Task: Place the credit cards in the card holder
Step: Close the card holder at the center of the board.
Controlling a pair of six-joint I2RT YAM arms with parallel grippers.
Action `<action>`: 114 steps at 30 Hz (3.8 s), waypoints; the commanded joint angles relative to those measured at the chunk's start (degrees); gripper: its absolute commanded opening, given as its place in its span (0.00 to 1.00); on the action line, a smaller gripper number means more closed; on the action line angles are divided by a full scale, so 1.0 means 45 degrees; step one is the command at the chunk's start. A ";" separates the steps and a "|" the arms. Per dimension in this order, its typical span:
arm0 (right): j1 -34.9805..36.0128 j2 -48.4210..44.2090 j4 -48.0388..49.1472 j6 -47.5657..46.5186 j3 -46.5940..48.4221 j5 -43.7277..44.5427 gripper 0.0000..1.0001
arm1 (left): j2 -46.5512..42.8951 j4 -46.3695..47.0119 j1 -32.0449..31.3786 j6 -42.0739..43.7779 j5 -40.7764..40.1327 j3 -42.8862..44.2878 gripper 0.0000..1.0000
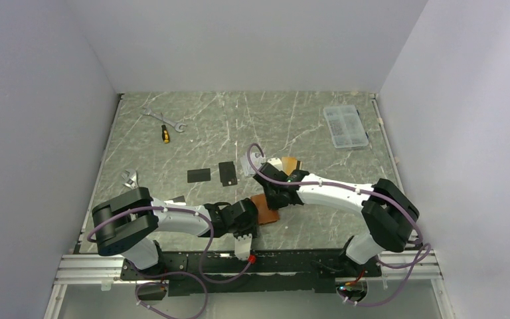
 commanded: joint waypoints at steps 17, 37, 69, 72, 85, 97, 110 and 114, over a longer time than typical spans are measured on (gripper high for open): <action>-0.0013 -0.1654 0.1341 0.0298 -0.0501 0.0249 0.00 | 0.0334 -0.2479 -0.0273 -0.0555 0.0663 0.0024 0.13; -0.0047 0.0083 0.2471 0.0011 -0.0856 -0.1542 0.00 | 0.0348 -0.2622 -0.0292 -0.0618 0.0663 0.0042 0.11; 0.0220 -0.0324 0.2396 0.0782 -0.2503 -0.2112 0.00 | 0.0384 -0.2823 -0.0331 -0.0882 0.0663 0.0142 0.08; 0.0211 -0.0643 0.2136 0.0655 -0.2423 -0.2141 0.00 | 0.0392 -0.2876 -0.0331 -0.0901 0.0663 0.0159 0.08; 0.0229 -0.0931 0.1602 0.0174 -0.2224 -0.2309 0.00 | 0.0460 -0.3021 -0.0399 -0.1074 0.0663 0.0282 0.08; 0.0232 0.0035 0.1899 0.0006 -0.2367 -0.2928 0.00 | 0.0664 -0.3199 -0.0419 -0.1360 0.0487 0.0590 0.08; -0.0245 0.0547 0.1580 0.0684 -0.2703 -0.3026 0.00 | 0.0392 -0.2694 -0.0409 -0.1514 0.0008 0.0278 0.11; -0.0706 0.0545 0.2105 0.1115 -0.3328 -0.3143 0.00 | 0.0018 -0.2440 -0.0409 -0.1928 -0.0291 0.0323 0.20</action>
